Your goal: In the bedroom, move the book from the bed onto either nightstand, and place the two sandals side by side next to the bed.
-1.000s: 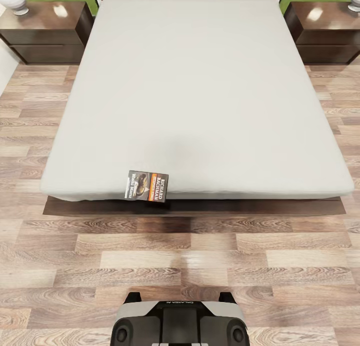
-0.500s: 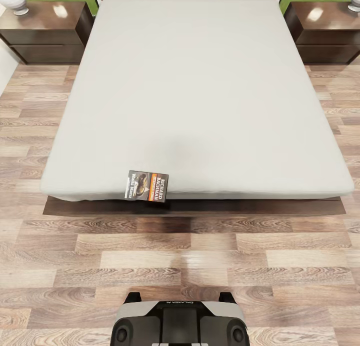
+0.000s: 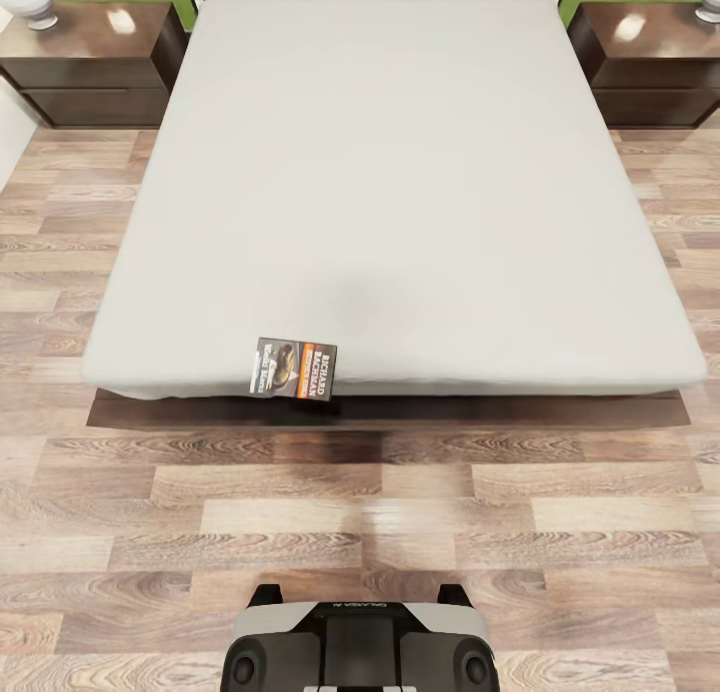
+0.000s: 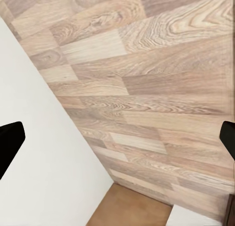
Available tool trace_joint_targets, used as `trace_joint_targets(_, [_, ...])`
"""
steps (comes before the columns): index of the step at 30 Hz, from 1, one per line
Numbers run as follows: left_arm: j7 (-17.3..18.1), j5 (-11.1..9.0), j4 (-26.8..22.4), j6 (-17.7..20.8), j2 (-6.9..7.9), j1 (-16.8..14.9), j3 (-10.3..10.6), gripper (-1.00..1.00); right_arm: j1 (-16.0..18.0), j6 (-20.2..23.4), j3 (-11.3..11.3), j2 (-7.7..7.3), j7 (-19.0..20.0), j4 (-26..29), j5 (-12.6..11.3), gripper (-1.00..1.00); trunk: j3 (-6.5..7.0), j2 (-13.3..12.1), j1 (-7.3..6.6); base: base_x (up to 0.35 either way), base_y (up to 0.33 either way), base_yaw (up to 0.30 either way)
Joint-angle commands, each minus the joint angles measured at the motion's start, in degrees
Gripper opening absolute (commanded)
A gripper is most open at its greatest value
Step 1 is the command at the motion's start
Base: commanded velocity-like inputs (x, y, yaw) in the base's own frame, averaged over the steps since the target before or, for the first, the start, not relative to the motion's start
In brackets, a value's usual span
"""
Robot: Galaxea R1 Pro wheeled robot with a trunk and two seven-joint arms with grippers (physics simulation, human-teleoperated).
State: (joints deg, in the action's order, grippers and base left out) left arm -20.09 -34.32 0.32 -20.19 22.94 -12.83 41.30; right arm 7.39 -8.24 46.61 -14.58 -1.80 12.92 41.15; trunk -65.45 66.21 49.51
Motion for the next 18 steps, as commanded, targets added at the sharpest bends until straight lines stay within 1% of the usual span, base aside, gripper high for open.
trace_joint_targets(1, [-0.12,-0.35,0.03,-0.42,-0.11,-0.01,0.49,1.0,0.61,-0.31,0.46,0.05,-0.1,-0.16,0.59,1.0,-0.02,0.02,-0.01,-0.075,0.0,0.0])
trace_joint_targets(3, [-0.07,-0.42,0.03,-0.76,-0.26,0.0,0.5,1.0,1.22,-0.32,0.47,0.11,-0.04,-0.2,0.54,1.0,-0.02,0.02,-0.01,-0.077,0.0,0.0])
trace_joint_targets(7, [0.36,-0.86,0.01,-1.82,-0.99,0.0,0.47,1.0,4.2,-0.35,0.49,0.29,0.48,-0.48,0.32,1.0,-0.02,0.02,-0.01,-0.08,0.0,0.0])
trace_joint_targets(10, [1.35,-1.47,-0.02,-2.41,-1.38,0.0,0.46,1.0,6.38,-0.36,0.49,0.71,1.54,-0.61,0.24,1.0,-0.02,0.02,-0.01,-0.083,0.0,0.0])
trace_joint_targets(12, [2.42,-2.32,-0.04,-2.68,-1.55,0.0,0.46,1.0,7.66,-0.36,0.49,1.02,2.64,-0.61,0.21,1.0,-0.02,0.02,-0.01,-0.084,0.0,0.0])
trace_joint_targets(13, [2.42,-2.32,-0.04,-2.68,-1.55,0.0,0.46,1.0,7.66,-0.36,0.49,1.02,2.64,-0.61,0.21,1.0,-0.02,0.02,-0.01,-0.084,0.0,0.0])
trace_joint_targets(18, [5.16,-6.45,-0.04,-3.02,-1.75,0.0,0.52,1.0,10.85,-0.37,0.5,1.46,5.08,-0.62,-0.17,1.0,-0.02,0.02,-0.01,-0.084,0.0,0.0])
